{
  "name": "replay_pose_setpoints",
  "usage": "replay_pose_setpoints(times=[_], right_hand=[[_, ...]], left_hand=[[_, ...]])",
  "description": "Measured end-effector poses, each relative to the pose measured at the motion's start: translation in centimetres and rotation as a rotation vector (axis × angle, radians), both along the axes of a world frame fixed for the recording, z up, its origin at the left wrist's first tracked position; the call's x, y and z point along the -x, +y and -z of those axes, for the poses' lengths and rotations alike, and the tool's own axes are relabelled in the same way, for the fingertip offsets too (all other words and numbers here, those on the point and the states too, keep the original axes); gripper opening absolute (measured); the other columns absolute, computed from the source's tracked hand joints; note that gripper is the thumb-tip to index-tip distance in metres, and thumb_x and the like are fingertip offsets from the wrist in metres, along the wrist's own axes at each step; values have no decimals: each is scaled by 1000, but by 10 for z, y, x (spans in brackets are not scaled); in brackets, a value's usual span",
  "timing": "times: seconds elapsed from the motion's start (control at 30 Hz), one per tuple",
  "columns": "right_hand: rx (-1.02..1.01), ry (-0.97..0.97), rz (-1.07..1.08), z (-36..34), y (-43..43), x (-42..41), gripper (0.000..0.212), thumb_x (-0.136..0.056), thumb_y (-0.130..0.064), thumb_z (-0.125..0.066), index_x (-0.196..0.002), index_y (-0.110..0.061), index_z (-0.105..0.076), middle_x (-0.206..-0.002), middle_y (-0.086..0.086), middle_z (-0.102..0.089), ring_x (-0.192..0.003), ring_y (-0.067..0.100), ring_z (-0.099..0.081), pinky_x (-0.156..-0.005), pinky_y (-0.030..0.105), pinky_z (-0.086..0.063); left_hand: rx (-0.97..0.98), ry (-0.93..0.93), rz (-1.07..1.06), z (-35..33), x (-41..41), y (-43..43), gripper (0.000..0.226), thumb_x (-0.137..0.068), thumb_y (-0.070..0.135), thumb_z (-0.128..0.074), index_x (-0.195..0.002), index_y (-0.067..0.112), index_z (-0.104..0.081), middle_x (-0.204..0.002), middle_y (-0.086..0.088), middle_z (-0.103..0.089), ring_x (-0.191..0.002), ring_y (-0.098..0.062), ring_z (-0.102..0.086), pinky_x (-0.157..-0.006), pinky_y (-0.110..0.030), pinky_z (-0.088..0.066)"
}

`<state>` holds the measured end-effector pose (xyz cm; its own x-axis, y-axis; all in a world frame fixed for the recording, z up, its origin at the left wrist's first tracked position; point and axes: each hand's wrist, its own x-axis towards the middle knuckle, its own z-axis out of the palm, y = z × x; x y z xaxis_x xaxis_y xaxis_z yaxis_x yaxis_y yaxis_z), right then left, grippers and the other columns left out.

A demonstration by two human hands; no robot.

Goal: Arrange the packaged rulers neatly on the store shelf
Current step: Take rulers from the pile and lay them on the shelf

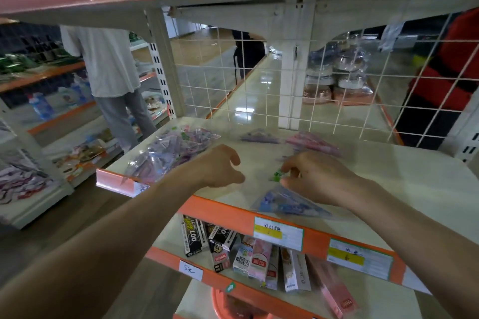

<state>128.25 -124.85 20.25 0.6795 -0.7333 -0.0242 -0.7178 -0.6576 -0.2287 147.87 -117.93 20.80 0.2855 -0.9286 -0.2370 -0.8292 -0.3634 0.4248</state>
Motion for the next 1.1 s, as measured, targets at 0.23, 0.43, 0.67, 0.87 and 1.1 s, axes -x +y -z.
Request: replay_pose_setpoints(times=[0.23,0.43,0.67,0.87,1.1], right_hand=[[-178,-196,-70,6,-8,-74,35,-93,-34,-54,-128,-27,-55,-101,-12,-58,-90,7,-55,-76,21,-38],[-348,-306,-31,23,-37,-147,37,-90,-24,-55,-127,-20,-56,-110,2,-63,-97,17,-59,-83,27,-43],[-307,-237,71,37,-76,-205,30,-90,-23,-48,-117,-12,-56,-114,11,-59,-103,28,-56,-77,28,-38],[-263,-165,85,40,-85,-233,16,-85,-28,-48,-84,-12,-51,-86,10,-50,-79,26,-47,-66,27,-36],[-501,-263,138,37,-99,-233,15,-81,-18,-64,-71,-8,-61,-60,2,-50,-49,13,-44,-44,18,-32]], left_hand=[[85,-77,-151,-8,-68,25,10,-85,23,-63,-92,17,-66,-91,-5,-61,-83,-19,-58,-70,-17,-41],[125,-53,-295,-7,-119,36,30,-84,27,-66,-113,20,-64,-99,-1,-63,-81,-15,-57,-72,-23,-43],[188,-84,-344,-10,-149,28,27,-88,28,-63,-113,19,-65,-108,-2,-65,-91,-18,-61,-84,-27,-48],[223,-53,-319,-3,-162,15,28,-88,27,-63,-113,15,-65,-106,-2,-64,-90,-16,-61,-85,-30,-50],[214,-38,-307,2,-170,2,25,-89,27,-61,-110,15,-67,-97,4,-60,-86,-12,-58,-79,-27,-49]])
